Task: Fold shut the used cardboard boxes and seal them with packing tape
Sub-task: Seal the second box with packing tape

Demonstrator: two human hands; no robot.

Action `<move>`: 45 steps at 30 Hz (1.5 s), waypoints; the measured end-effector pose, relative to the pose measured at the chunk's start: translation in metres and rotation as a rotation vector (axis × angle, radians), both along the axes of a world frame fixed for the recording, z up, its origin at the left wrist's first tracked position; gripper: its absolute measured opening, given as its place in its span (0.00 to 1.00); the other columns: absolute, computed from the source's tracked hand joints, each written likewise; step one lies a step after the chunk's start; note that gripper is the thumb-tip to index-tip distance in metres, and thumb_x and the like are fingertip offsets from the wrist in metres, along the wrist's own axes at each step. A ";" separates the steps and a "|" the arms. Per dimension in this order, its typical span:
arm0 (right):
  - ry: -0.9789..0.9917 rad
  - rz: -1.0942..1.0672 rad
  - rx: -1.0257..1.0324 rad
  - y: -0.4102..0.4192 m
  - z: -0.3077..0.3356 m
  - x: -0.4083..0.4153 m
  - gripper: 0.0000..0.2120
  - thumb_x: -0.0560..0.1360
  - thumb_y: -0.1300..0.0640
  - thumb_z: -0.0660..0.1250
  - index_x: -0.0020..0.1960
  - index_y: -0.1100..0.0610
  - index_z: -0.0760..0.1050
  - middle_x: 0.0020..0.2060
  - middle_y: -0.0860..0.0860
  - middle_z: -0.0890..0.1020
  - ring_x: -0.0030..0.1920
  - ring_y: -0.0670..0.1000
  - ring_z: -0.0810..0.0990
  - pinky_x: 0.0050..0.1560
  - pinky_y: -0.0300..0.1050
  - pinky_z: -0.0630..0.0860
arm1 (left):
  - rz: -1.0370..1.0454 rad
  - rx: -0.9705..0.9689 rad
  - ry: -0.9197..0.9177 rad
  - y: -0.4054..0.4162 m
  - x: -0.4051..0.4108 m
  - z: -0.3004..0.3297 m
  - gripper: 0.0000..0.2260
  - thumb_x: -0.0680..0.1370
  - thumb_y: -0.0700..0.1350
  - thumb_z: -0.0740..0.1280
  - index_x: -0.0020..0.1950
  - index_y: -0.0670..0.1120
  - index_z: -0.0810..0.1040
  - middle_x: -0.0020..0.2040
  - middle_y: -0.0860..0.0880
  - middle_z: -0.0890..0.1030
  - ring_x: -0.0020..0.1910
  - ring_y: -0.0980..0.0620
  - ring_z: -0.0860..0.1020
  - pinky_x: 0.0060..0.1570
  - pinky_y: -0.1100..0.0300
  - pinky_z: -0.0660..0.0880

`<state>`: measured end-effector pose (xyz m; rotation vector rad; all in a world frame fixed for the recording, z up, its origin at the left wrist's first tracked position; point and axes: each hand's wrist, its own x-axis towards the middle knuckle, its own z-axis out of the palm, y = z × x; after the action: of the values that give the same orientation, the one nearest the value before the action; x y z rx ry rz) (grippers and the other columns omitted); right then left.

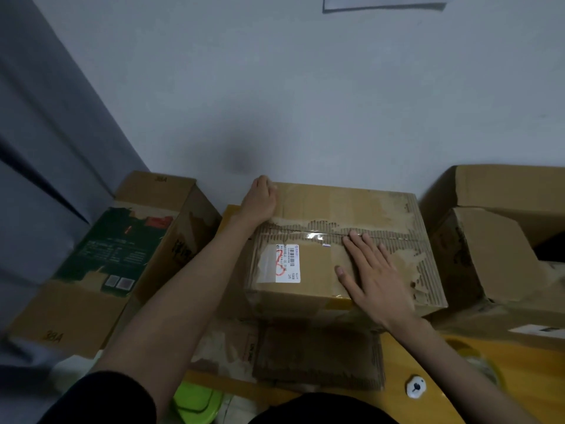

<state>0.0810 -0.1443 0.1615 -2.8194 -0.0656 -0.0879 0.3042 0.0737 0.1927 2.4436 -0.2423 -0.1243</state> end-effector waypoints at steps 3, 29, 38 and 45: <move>0.001 -0.007 -0.037 0.003 0.000 0.001 0.33 0.82 0.34 0.40 0.82 0.50 0.48 0.82 0.46 0.48 0.81 0.45 0.39 0.81 0.51 0.40 | -0.060 0.165 -0.085 0.005 0.019 0.001 0.12 0.86 0.44 0.52 0.49 0.43 0.71 0.51 0.40 0.76 0.47 0.46 0.72 0.47 0.54 0.67; -0.228 -0.130 0.267 -0.021 0.017 0.015 0.27 0.81 0.47 0.64 0.78 0.51 0.63 0.77 0.49 0.65 0.75 0.47 0.61 0.73 0.48 0.59 | -0.010 0.015 -0.037 0.028 -0.149 -0.016 0.34 0.81 0.65 0.48 0.82 0.55 0.38 0.82 0.56 0.40 0.80 0.50 0.55 0.73 0.47 0.66; 0.146 -0.627 0.652 -0.108 0.033 0.081 0.31 0.81 0.49 0.64 0.77 0.61 0.59 0.71 0.60 0.71 0.70 0.63 0.71 0.70 0.60 0.70 | 0.110 -0.212 0.287 -0.011 -0.085 0.040 0.32 0.85 0.56 0.57 0.83 0.48 0.45 0.79 0.46 0.63 0.58 0.58 0.72 0.44 0.76 0.72; 0.260 -0.750 0.758 -0.114 0.032 0.098 0.32 0.77 0.38 0.64 0.72 0.58 0.67 0.64 0.58 0.77 0.62 0.62 0.78 0.66 0.61 0.74 | 0.301 -0.204 0.347 -0.026 -0.009 0.029 0.33 0.81 0.62 0.58 0.77 0.40 0.65 0.76 0.42 0.68 0.73 0.42 0.68 0.71 0.53 0.65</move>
<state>0.1788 -0.2586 0.1930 -1.9401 0.8836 0.0746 0.2951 0.0473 0.2215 2.1808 0.2539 -0.3668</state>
